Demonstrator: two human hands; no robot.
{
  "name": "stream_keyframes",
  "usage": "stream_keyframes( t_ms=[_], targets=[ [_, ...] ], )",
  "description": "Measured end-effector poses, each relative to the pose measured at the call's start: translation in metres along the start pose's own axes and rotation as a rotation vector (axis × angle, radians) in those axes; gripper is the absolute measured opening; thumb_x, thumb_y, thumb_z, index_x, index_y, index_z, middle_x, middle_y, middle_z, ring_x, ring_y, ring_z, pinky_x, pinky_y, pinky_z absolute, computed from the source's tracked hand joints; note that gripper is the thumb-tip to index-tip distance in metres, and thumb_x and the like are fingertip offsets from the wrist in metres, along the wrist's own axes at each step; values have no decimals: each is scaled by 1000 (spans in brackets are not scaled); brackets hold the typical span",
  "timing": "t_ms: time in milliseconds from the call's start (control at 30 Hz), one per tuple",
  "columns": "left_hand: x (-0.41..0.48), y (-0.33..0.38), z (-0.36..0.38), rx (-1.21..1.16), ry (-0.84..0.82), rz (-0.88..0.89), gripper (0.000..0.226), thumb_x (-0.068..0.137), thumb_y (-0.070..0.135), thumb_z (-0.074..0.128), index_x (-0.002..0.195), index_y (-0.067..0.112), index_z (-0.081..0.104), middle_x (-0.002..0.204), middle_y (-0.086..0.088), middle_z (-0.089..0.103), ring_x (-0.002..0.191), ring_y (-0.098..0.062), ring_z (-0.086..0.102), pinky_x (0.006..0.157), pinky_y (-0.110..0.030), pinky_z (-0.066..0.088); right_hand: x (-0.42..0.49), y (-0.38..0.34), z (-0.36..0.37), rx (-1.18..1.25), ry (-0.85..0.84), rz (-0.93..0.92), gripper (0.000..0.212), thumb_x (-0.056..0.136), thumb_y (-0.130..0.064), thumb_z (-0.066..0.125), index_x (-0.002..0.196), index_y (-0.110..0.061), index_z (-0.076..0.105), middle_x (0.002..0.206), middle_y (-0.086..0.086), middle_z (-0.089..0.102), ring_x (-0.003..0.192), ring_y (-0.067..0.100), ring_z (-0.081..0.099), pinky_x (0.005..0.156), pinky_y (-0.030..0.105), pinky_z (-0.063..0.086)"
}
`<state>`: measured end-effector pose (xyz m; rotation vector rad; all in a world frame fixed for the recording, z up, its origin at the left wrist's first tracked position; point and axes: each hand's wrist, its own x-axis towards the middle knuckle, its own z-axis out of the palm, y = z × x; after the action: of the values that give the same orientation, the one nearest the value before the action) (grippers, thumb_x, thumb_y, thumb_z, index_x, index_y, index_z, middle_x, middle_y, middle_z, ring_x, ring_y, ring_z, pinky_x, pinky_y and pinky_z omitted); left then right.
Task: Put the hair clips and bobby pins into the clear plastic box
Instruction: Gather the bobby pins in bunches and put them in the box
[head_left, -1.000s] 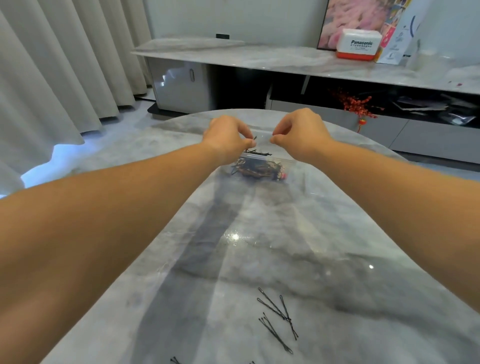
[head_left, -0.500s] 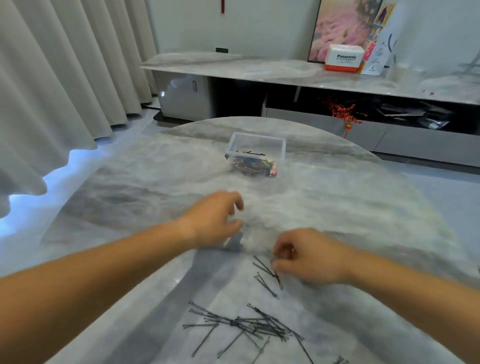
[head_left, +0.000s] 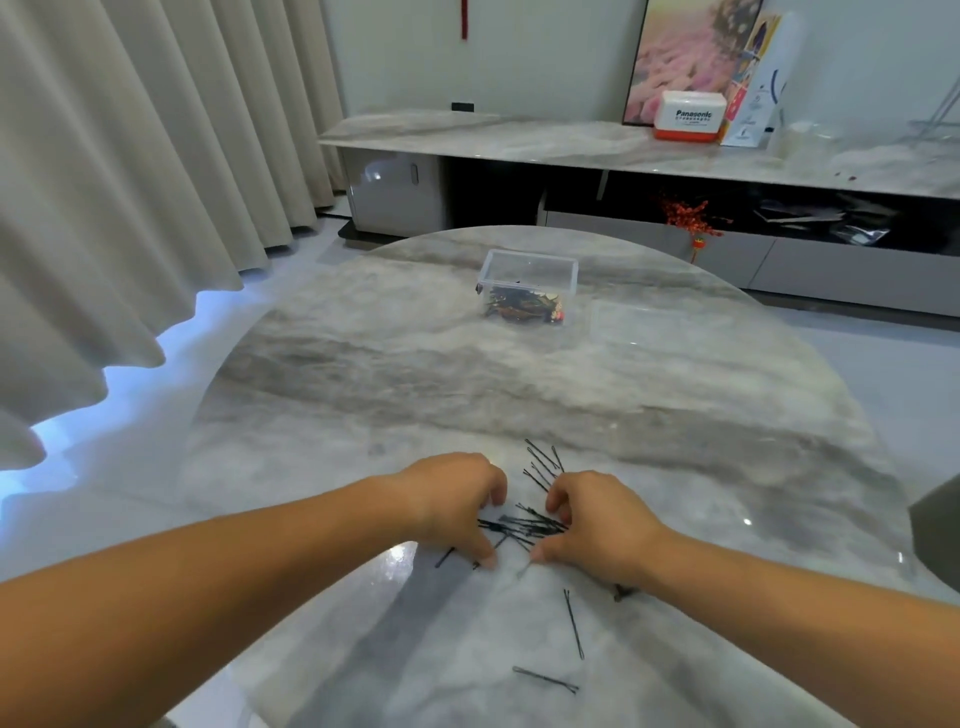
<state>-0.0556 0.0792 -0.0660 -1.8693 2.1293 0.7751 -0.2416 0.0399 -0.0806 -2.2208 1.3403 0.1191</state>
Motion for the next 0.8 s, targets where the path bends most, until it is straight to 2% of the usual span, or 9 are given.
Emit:
stream_keyframes(
  t_ms=[133, 233, 367, 533, 667, 800],
  targets=[
    [-3, 7, 13, 9, 67, -50, 68, 69, 51, 84, 125, 23, 57, 122, 3, 59, 111, -21, 57, 84, -32, 48, 5, 5, -2, 102, -18, -9, 20, 70, -27, 84, 83, -21, 70, 77, -8, 66, 80, 12, 65, 69, 22, 52],
    [0, 11, 16, -54, 113, -81, 54, 70, 42, 86, 115, 21, 66, 114, 2, 67, 107, -20, 61, 76, -30, 47, 7, 9, -6, 31, -67, -69, 10, 75, -24, 80, 77, -23, 70, 68, -13, 61, 71, 8, 60, 62, 19, 46],
    [3, 14, 16, -170, 57, -78, 26, 73, 27, 86, 96, 20, 76, 97, 1, 76, 84, -16, 65, 73, -27, 53, 8, 14, -10, -117, -146, -185, 9, 83, -29, 70, 83, -27, 62, 72, -15, 55, 74, 12, 55, 65, 23, 42],
    [8, 14, 14, -128, 7, -37, 10, 81, 23, 77, 90, 20, 77, 93, 1, 77, 81, -14, 64, 73, -27, 54, 6, 15, -12, -270, -162, -291, 11, 90, -30, 60, 95, -20, 62, 91, -7, 52, 84, 15, 48, 76, 29, 44],
    [7, 12, 8, -157, -16, -37, 10, 78, 16, 69, 84, 20, 76, 80, 5, 71, 75, -13, 62, 72, -28, 56, 9, 22, -21, -100, -145, -253, 8, 88, -28, 64, 83, -22, 62, 85, -5, 62, 76, 14, 55, 69, 24, 45],
    [12, 0, -10, -330, 20, -73, 6, 79, 19, 73, 78, 25, 74, 67, 14, 65, 61, -4, 58, 59, -18, 47, 18, 29, -34, 174, -96, -171, 9, 83, -23, 72, 85, -14, 69, 78, -5, 72, 67, 7, 63, 69, 26, 53]
  ],
)
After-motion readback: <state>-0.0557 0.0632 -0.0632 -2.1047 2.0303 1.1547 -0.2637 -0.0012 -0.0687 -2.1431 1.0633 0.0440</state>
